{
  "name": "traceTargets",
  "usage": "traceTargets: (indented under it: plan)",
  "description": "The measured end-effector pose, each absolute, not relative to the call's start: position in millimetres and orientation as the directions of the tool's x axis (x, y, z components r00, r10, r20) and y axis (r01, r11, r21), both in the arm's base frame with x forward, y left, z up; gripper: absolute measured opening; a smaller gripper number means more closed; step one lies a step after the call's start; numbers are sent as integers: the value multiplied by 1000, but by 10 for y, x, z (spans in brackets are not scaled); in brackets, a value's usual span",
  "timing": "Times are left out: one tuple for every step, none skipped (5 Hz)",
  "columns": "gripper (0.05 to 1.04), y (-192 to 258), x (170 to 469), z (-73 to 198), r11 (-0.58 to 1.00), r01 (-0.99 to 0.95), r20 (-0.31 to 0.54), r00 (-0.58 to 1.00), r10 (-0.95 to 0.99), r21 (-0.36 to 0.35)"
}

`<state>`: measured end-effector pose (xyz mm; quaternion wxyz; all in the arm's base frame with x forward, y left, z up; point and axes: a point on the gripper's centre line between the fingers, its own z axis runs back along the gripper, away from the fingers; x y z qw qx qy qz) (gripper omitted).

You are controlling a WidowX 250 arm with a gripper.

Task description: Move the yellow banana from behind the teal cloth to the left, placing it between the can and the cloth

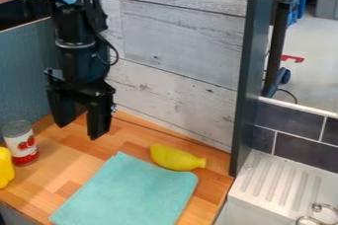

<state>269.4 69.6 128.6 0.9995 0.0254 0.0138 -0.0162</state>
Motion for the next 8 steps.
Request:
traceTargets:
  plan:
    - [1003, 689, 2685, 1216, 999, 30, -54, 998, -28, 41]
    - [1003, 588, 2877, 1014, 998, -56, -85, 995, 59, 34]
    - [1003, 407, 3071, 982, 994, -106, -144, 984, 109, 32]
    - [1003, 309, 3204, 993, 962, -272, -113, 956, 271, 9]
    - [1003, 246, 3276, 991, 919, -395, -72, 916, 394, 10]
    - [1002, 237, 3331, 830, 834, -545, 60, 839, 541, 89]
    - [1003, 209, 3378, 764, 751, -657, 165, 748, 642, 56]
    - [1003, 198, 3433, 698, 706, -708, 209, 690, 693, -6]
